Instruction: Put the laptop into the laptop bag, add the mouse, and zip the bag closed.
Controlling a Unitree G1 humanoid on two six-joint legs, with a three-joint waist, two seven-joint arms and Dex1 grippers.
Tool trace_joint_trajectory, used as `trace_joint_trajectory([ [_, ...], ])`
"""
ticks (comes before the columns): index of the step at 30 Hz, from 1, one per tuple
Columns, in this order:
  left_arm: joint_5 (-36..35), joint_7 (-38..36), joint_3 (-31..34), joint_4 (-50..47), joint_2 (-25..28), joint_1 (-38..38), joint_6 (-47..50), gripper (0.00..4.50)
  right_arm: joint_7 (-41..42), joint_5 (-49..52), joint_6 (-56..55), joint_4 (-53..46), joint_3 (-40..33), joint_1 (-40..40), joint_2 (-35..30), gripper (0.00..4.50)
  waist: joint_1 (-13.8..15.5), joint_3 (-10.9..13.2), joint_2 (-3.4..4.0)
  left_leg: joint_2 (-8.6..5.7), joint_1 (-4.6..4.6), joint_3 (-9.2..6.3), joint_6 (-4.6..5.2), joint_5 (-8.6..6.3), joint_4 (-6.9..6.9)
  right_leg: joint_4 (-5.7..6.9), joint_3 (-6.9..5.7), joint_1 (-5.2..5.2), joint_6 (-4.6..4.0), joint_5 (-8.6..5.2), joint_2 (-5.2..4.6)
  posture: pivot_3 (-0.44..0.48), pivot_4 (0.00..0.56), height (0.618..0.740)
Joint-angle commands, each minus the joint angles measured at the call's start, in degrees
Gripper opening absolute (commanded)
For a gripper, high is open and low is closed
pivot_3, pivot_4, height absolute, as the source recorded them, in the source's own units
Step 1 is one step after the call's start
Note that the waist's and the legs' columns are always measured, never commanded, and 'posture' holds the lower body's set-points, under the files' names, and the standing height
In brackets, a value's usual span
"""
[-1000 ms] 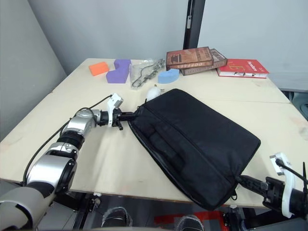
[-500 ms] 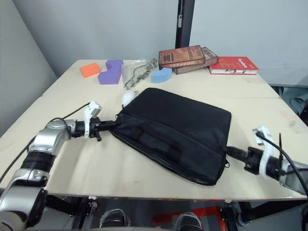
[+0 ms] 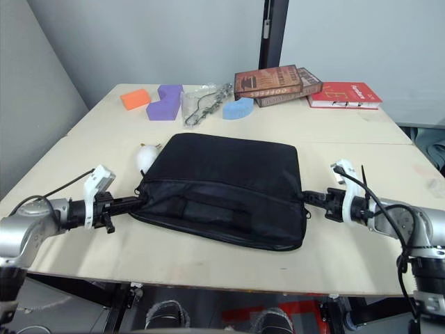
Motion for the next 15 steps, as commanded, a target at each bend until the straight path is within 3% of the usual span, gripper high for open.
trace_joint_trajectory([
  [1,-3.5,-0.2,-1.1,-6.2,0.2,3.7,2.0,0.00,1.7,0.1,-2.1,-0.6,-0.5,-1.0,0.5,0.03,-0.1,0.0,-0.01,0.01,0.00,0.01,0.00,0.00,0.01,0.00,0.00,0.00,0.00,0.00,0.01,0.000,0.150,0.734],
  [15,-6.0,2.4,-0.4,-8.4,1.2,9.8,2.2,0.00,1.4,0.4,-2.8,-4.7,-1.3,3.1,3.6,0.03,-0.3,-0.2,0.04,0.01,0.10,0.04,0.01,0.00,0.00,0.02,0.04,0.11,0.00,0.00,0.01,0.000,0.150,0.734],
])
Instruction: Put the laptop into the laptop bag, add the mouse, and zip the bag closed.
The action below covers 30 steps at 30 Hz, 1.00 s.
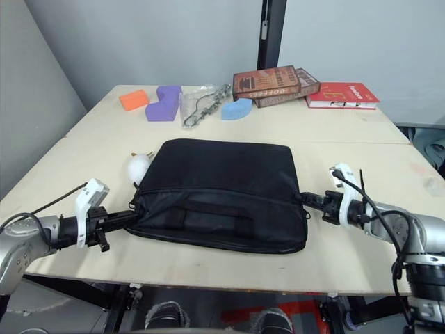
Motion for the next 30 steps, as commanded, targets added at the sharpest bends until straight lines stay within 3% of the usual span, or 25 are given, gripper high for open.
trace_joint_trajectory([
  [1,-2.0,-1.3,-2.5,-2.1,0.6,2.1,0.9,0.00,0.6,1.7,-0.2,-3.3,-0.5,0.4,1.0,0.03,0.0,0.0,0.03,0.00,0.02,0.01,0.00,0.00,0.00,0.00,0.01,0.02,0.00,0.00,0.00,0.000,0.150,0.734],
  [9,-2.1,-1.0,-3.1,-1.3,1.0,2.8,-0.6,0.00,0.4,1.9,0.1,-3.9,-0.7,0.8,1.9,0.03,-0.1,-0.2,0.11,0.00,0.13,0.03,0.00,0.00,0.01,0.02,0.04,0.10,0.01,0.00,0.00,0.000,0.150,0.734],
  [13,-0.3,-2.3,-2.8,0.8,2.6,3.3,-4.9,0.00,2.4,2.2,-0.8,-3.7,-1.6,1.6,1.1,1.25,-0.1,-0.3,0.10,0.00,0.12,0.03,0.00,0.00,0.01,0.02,0.04,0.09,0.01,0.00,0.00,0.000,0.150,0.734],
  [14,-0.9,-2.2,-2.1,1.5,2.7,2.9,-4.9,0.83,2.5,1.9,-1.1,-3.1,-2.0,1.5,0.6,1.72,-0.1,-0.3,0.10,0.00,0.12,0.03,0.00,-0.01,0.00,0.00,0.04,0.09,0.01,0.00,0.00,0.000,0.150,0.734],
  [22,-3.1,-5.3,2.0,5.8,6.5,2.4,-5.3,3.66,8.6,0.6,-4.2,1.1,-5.1,3.5,-5.3,4.42,0.3,-0.3,0.10,-0.01,0.10,-0.01,0.03,-0.01,0.11,0.02,0.04,0.09,0.00,0.00,-0.01,0.000,0.150,0.734],
  [24,-2.9,-7.2,3.7,8.4,9.1,1.5,-6.3,4.37,12.3,0.5,-5.8,3.1,-6.8,3.4,-8.6,4.50,0.2,-0.3,0.11,0.00,0.07,0.00,0.03,-0.01,0.10,0.01,0.03,0.05,0.00,0.00,-0.01,0.000,0.150,0.734],
  [30,-1.8,-11.8,6.1,20.4,17.2,-9.3,-10.3,4.47,26.2,-4.0,-17.1,2.3,-7.2,3.7,-21.3,4.50,0.3,-0.4,0.01,0.01,0.02,-0.01,0.07,0.01,0.15,0.10,0.05,-0.02,0.01,0.00,0.01,0.000,0.150,0.734],
])
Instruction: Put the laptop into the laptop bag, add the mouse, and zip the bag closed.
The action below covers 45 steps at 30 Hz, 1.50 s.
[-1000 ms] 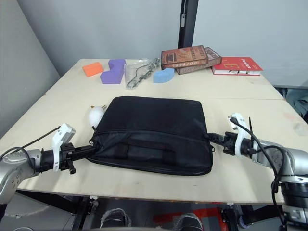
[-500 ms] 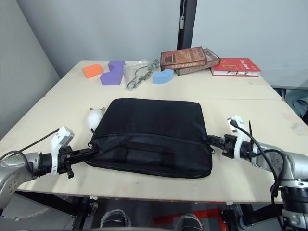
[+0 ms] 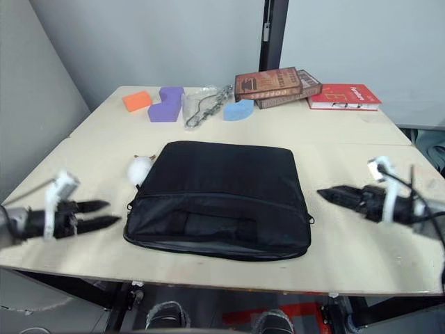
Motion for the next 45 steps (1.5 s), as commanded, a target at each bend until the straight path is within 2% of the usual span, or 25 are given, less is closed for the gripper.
trace_joint_trajectory([
  [1,0.5,-3.3,1.3,4.8,3.6,-4.9,-2.7,4.47,6.9,-3.7,-9.4,-2.6,-0.5,-0.6,-3.6,4.50,-0.1,-0.1,-0.10,0.00,0.03,0.00,0.01,0.00,-0.01,-0.03,-0.01,0.05,0.00,0.00,0.00,0.000,0.150,0.734],
  [5,1.5,-7.2,-0.5,9.7,7.1,-11.0,-4.3,4.47,12.9,-9.2,-24.1,-4.8,-0.6,-1.8,-5.9,4.50,-0.2,-0.1,-0.11,0.00,-0.08,0.04,0.13,0.03,0.08,0.01,0.01,-0.07,-0.02,0.01,-0.02,0.000,0.150,0.734],
  [9,4.1,-9.1,-3.1,14.7,8.6,-17.0,-7.2,4.47,18.5,-10.7,-28.4,-4.0,0.5,-4.5,-9.3,4.50,-0.1,-0.1,-0.11,0.02,-0.08,0.02,0.25,0.10,0.12,0.09,0.00,-0.08,-0.03,0.01,-0.01,0.000,0.150,0.734],
  [13,6.2,-10.2,-5.6,17.8,8.1,-20.5,-9.1,4.47,21.1,-9.8,-27.1,-1.4,1.7,-7.6,-10.8,4.50,0.0,-0.1,-0.13,0.02,-0.08,-0.01,0.30,0.10,0.25,0.18,0.00,-0.04,-0.15,0.01,-0.02,0.000,0.150,0.734],
  [19,7.1,-10.7,-6.7,19.2,7.3,-22.3,-9.7,4.47,22.8,-10.4,-27.7,0.2,1.6,-7.5,-10.7,4.50,0.0,-0.1,-0.16,0.01,-0.13,-0.02,0.31,0.09,0.30,0.23,-0.02,-0.09,-0.27,0.01,-0.02,0.000,0.150,0.734],
  [28,8.0,-11.1,-7.2,20.1,6.7,-23.2,-9.8,4.47,21.3,-8.9,-25.3,-0.2,1.0,-8.2,-9.4,4.50,0.0,-0.1,-0.16,0.02,-0.12,-0.02,0.31,0.09,0.35,0.28,-0.01,-0.08,-0.29,0.01,-0.02,0.000,0.150,0.734],
  [33,8.5,-10.5,-7.1,21.2,6.6,-23.7,-9.9,4.47,18.5,-8.9,-22.0,-0.5,3.5,-9.6,-8.7,4.50,0.0,-0.1,-0.16,0.02,-0.12,-0.02,0.31,0.09,0.37,0.31,-0.01,-0.08,-0.30,0.01,-0.02,0.000,0.150,0.734],
  [39,10.3,-5.9,-5.6,24.7,4.0,-24.1,-13.3,4.47,11.3,-8.0,-18.8,-6.6,8.3,-12.5,-1.4,4.50,-0.2,-0.1,-0.16,0.02,-0.09,-0.04,0.21,0.03,0.41,0.41,0.00,-0.06,-0.30,0.01,-0.02,0.000,0.150,0.734],
  [45,10.4,-2.0,-4.6,25.9,2.3,-23.6,-14.8,4.47,-1.6,-4.1,-9.5,-18.1,18.5,-21.2,13.0,4.50,-0.4,-0.1,-0.16,0.06,-0.08,-0.04,0.16,0.02,0.44,0.57,0.03,-0.16,-0.30,0.01,0.03,0.000,0.150,0.734],
])
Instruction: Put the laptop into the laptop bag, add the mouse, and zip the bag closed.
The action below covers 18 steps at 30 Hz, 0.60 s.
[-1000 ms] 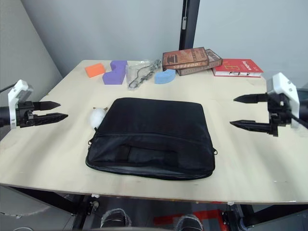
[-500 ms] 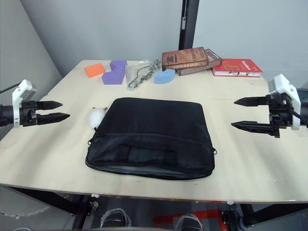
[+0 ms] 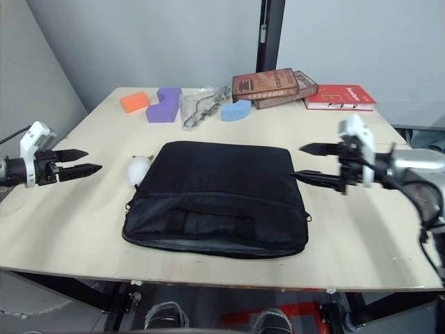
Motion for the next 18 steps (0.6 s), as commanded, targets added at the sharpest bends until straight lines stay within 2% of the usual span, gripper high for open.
trace_joint_trajectory([
  [1,0.3,2.3,2.0,-0.4,-0.7,-0.5,-1.3,4.47,-7.2,2.6,4.6,-6.6,5.1,-4.7,6.6,4.50,0.1,0.0,0.00,0.00,0.01,-0.01,-0.01,0.00,0.00,0.00,0.00,0.01,0.00,0.00,0.00,0.000,0.150,0.734],
  [2,0.1,2.8,2.1,-1.2,-1.0,0.1,-1.1,4.47,-8.5,2.2,4.5,-6.9,7.1,-5.8,9.7,4.50,0.1,0.0,0.00,0.00,0.02,-0.02,-0.04,0.00,-0.01,-0.01,-0.01,0.01,0.00,0.00,0.00,0.000,0.150,0.734],
  [3,-0.2,3.2,2.2,-1.9,-1.4,0.4,-0.7,4.50,-9.1,1.2,3.5,-6.8,8.9,-6.6,12.2,4.25,0.1,0.0,0.00,0.00,0.01,-0.03,-0.05,0.00,-0.01,-0.02,-0.01,0.02,0.00,0.00,0.00,0.000,0.150,0.734],
  [7,-0.9,5.5,2.7,-4.4,-3.0,1.2,0.5,4.50,-8.8,-4.2,-3.2,-3.3,15.6,-8.7,19.3,3.00,0.6,0.0,-0.04,-0.02,-0.11,-0.10,-0.10,-0.02,-0.02,-0.10,-0.10,0.01,-0.02,-0.01,-0.02,0.000,0.150,0.734],
  [9,-1.5,6.4,3.2,-5.9,-3.6,2.0,1.5,4.50,-8.3,-5.8,-6.1,-0.5,17.7,-9.9,22.7,2.24,0.4,0.0,-0.06,-0.02,-0.11,-0.13,-0.14,-0.02,-0.03,-0.08,-0.13,0.01,-0.02,-0.01,-0.02,0.000,0.150,0.734],
  [15,-3.1,7.9,5.1,-10.9,-4.5,5.5,4.4,4.50,-3.5,-13.9,-14.5,4.6,26.4,-9.0,25.6,0.24,0.1,0.0,-0.09,-0.01,-0.11,-0.14,-0.19,-0.03,-0.04,-0.07,-0.13,0.00,-0.02,-0.01,-0.01,0.000,0.150,0.734],
  [16,-3.2,8.1,5.3,-11.1,-4.6,5.7,4.6,4.50,-2.7,-14.9,-15.8,5.3,27.2,-8.8,25.6,0.04,0.1,0.0,-0.09,-0.01,-0.11,-0.16,-0.19,-0.03,-0.04,-0.07,-0.15,0.01,-0.02,-0.01,-0.01,0.000,0.150,0.734],
  [18,-3.4,8.6,5.4,-11.5,-4.8,5.7,5.0,4.50,-2.3,-17.0,-18.4,7.9,29.0,-8.2,26.6,0.04,0.1,0.0,-0.10,-0.01,-0.13,-0.20,-0.20,-0.03,-0.04,-0.07,-0.18,0.01,-0.02,-0.01,0.00,0.000,0.150,0.734],
])
